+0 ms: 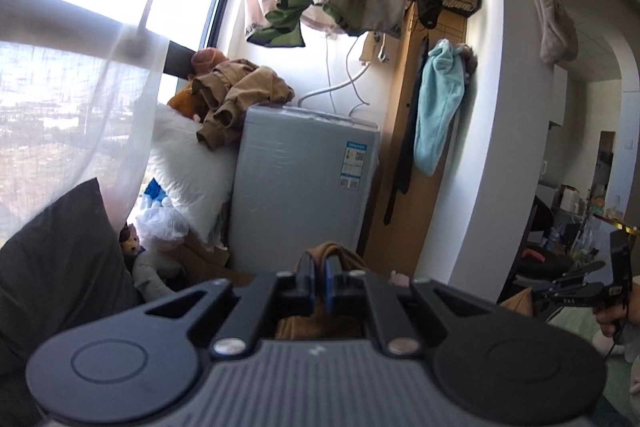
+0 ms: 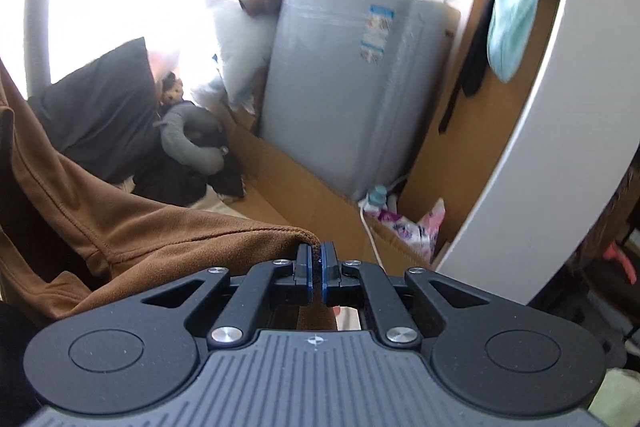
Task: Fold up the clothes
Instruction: 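Lift the brown T-shirt with both tools and shake it out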
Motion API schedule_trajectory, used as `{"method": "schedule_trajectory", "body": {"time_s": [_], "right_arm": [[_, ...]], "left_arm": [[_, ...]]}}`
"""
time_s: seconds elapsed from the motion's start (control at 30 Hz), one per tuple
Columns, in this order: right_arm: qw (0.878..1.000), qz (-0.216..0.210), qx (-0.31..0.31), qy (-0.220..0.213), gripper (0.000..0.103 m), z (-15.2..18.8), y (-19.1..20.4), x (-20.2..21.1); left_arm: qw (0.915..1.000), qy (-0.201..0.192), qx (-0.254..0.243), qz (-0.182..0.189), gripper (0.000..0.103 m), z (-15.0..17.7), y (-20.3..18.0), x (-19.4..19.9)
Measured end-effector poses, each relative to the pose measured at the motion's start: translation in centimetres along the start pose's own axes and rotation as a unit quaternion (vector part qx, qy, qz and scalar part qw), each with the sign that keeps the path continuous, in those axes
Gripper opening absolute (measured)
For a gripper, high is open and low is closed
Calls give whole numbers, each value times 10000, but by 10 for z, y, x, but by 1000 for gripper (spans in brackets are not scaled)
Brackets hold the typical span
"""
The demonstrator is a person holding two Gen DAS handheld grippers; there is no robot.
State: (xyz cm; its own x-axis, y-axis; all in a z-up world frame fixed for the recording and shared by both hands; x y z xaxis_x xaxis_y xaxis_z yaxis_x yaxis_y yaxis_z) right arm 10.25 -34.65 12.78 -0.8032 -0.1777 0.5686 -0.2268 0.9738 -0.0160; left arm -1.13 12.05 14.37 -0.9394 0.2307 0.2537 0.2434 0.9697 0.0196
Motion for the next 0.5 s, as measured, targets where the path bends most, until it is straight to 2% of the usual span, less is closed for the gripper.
{"method": "schedule_trajectory", "body": {"time_s": [0.23,0.33,0.5], "right_arm": [[9973,167,-301,641,2,42,-19,-75],[9948,230,-325,936,2,66,-24,-109],[9888,318,-501,1370,2,110,-33,-160]], "left_arm": [[9975,611,342,58,5,65,32,-71],[9941,938,539,69,5,97,46,-105],[9881,1420,582,60,5,149,67,-159]]}}
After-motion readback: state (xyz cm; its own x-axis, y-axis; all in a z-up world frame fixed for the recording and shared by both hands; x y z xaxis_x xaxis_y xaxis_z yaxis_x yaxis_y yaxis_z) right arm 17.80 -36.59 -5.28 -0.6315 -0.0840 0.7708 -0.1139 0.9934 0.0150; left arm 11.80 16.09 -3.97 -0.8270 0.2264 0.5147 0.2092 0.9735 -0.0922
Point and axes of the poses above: each gripper's, at about its wrist camera, not at the fingertips, and x roughly against the way its jaws point, y to its left, z to its underside, the point moved 8 cm from there along -x, roughly the way its jaws point, and after that the axes turned 12 degrees about -x, right-handed, at the moved point
